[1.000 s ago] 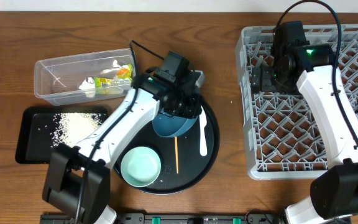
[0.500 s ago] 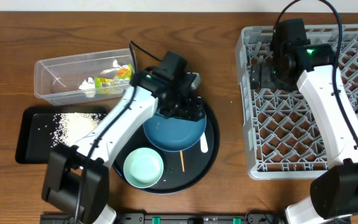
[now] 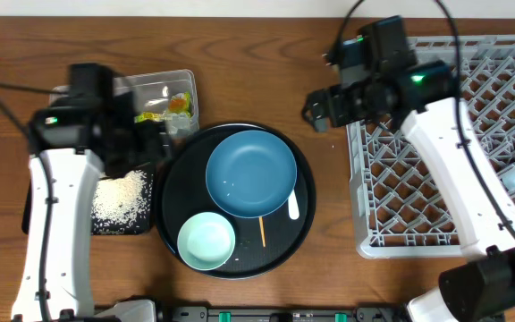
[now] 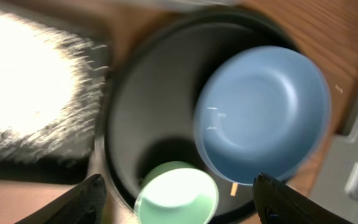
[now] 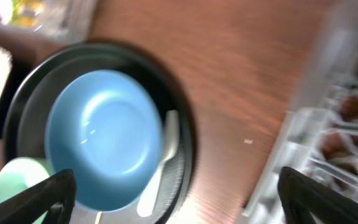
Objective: Sort waste into correct bins and load items into the dishwasher rack
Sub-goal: 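Reach the right gripper to the blue bowl and grasp its rim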
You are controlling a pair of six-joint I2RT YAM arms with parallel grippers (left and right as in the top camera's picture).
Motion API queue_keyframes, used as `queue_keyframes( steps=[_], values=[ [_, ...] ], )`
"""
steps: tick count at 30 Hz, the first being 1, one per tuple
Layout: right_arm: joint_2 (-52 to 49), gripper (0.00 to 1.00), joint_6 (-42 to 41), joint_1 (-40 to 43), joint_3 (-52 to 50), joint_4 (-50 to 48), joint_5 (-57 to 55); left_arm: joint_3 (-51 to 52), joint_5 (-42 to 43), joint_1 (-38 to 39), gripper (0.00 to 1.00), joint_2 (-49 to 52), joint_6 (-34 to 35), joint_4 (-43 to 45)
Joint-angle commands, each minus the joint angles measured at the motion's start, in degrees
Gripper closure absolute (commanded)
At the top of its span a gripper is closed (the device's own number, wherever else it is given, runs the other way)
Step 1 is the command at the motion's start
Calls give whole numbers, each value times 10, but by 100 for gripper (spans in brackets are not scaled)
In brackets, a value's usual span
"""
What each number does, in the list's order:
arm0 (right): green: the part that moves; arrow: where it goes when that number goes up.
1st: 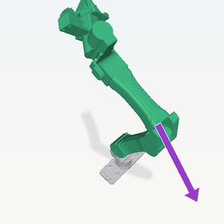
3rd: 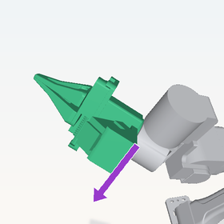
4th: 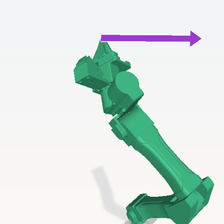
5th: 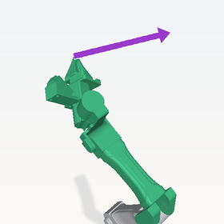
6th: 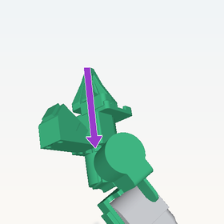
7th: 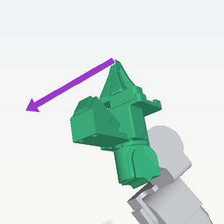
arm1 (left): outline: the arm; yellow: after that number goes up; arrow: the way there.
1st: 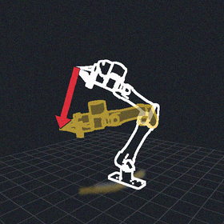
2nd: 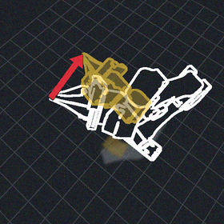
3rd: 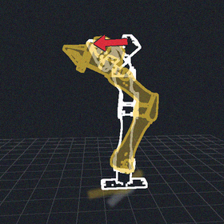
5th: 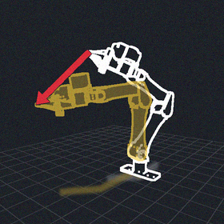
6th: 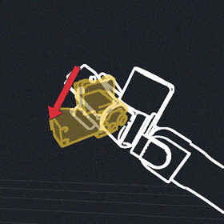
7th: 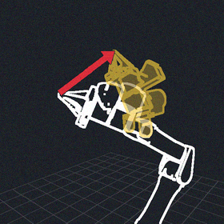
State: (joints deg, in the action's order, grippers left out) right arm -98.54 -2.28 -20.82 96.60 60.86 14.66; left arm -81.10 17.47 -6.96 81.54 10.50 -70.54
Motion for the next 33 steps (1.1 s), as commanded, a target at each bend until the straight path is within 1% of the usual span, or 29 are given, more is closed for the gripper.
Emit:
queue_keyframes(
  steps=[1, 3, 6, 9, 11, 13, 16, 20, 24, 27, 32, 33],
  values=[
    [-41, 10, -10, -38, -1, 9, 8, -5, -19, -61, 23, 1, -3, -12],
    [-68, 12, -44, -56, -1, 21, -30, -4, -19, -94, 23, 1, -3, -17],
    [-104, 12, -87, -74, -1, 38, -81, -4, -19, -125, 22, 1, -3, -24],
    [-141, 13, -101, -85, -1, 39, -84, -4, -19, -135, 22, 1, -1, -26],
    [-166, 17, -115, -92, -1, 42, -84, -4, -19, -135, 22, 1, -1, -25],
    [-188, 23, -131, -97, -1, 44, -81, -4, -19, -135, 22, 1, -1, -26],
    [-216, 39, -142, -107, -1, 45, -54, -4, -19, -135, 22, 1, -1, -25],
    [-243, 52, -142, -122, -1, 46, -40, -4, -19, -135, 22, 1, -1, -25],
    [-261, 56, -164, -134, -1, 42, -60, -4, -19, -135, 22, 1, -1, -25],
    [-263, 73, -189, -134, -1, 42, -84, -4, -19, -135, 22, 1, -1, -25],
    [-263, 92, -196, -131, -1, 34, -89, -4, -19, -135, 22, 1, -1, -25],
    [-263, 99, -196, -130, -1, 32, -89, -4, -19, -135, 22, 1, -1, -25]
  ],
)
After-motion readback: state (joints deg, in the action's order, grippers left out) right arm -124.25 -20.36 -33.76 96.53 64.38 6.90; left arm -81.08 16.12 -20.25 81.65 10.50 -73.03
